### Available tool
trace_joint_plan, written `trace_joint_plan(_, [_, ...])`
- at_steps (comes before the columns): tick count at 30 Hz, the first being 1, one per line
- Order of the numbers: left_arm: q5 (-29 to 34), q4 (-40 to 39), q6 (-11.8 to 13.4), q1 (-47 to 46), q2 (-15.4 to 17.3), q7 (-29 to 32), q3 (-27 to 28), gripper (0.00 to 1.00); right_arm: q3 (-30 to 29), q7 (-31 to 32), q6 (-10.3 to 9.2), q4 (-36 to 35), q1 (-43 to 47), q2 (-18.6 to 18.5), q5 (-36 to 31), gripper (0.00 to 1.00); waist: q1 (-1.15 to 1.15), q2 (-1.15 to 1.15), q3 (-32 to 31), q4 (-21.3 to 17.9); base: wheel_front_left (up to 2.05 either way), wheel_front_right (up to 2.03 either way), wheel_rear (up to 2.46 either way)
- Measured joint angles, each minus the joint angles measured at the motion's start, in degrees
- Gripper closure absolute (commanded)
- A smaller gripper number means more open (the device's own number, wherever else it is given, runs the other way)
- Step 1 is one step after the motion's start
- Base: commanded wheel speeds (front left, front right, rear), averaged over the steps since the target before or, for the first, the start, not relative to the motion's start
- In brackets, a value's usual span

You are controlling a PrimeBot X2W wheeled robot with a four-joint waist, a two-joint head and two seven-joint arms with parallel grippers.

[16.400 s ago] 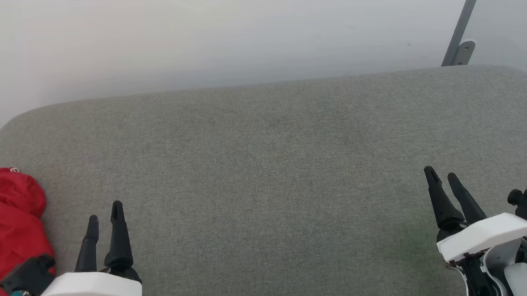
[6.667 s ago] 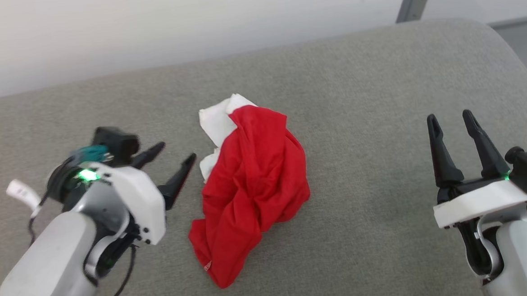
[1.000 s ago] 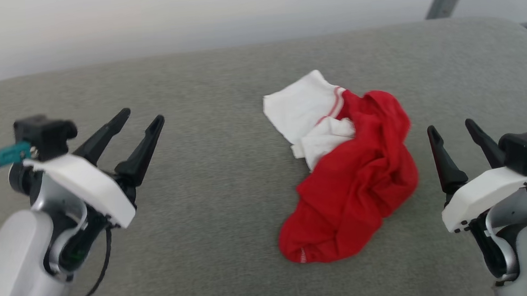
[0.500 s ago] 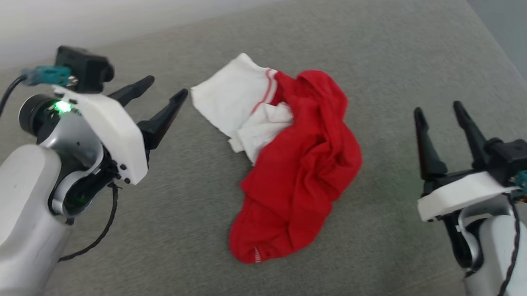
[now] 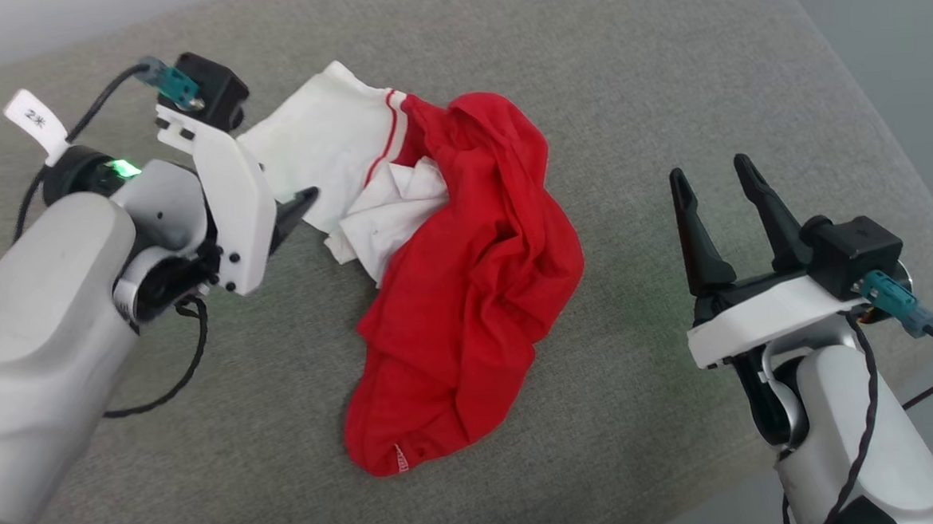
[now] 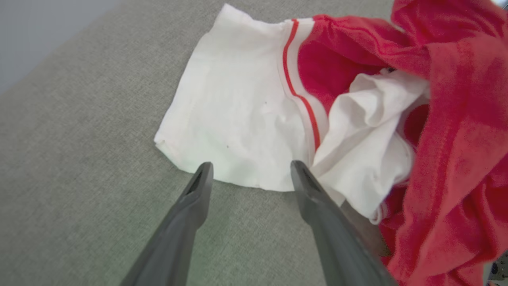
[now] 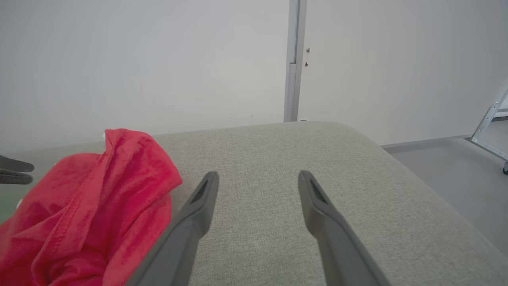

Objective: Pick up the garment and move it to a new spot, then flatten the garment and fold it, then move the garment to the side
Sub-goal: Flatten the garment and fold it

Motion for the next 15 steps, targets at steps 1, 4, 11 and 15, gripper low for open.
trace_joint_plan(1, [0.1, 1.6, 0.0, -0.7, -0.4, 0.5, -0.3, 0.00, 0.4, -0.2, 0.00, 0.3, -0.3, 0.0, 0.4, 0.00, 0.00, 0.00, 0.4, -0.3, 0.00, 0.00, 0.00])
trace_joint_plan(4, [1.9, 6.1, 0.1, -2.8, -2.0, 1.1, -1.6, 0.00, 1.4, -0.6, 0.00, 1.3, -1.2, 0.0, 1.5, 0.00, 0.00, 0.00, 1.6, -1.1, 0.00, 0.00, 0.00])
trace_joint_plan(11, [6.5, 14.6, 1.0, -7.5, -4.2, 3.0, -5.1, 0.00, 3.3, -0.9, 0.00, 3.1, -3.0, 0.1, 3.4, 0.00, 0.00, 0.00, 3.7, -2.8, 0.00, 0.00, 0.00])
trace_joint_plan(15, [8.4, 17.2, 0.5, -9.5, -5.0, 4.4, -7.7, 0.00, 3.9, -1.1, 0.00, 3.6, -3.2, 0.1, 4.0, 0.00, 0.00, 0.00, 4.2, -3.4, 0.00, 0.00, 0.00])
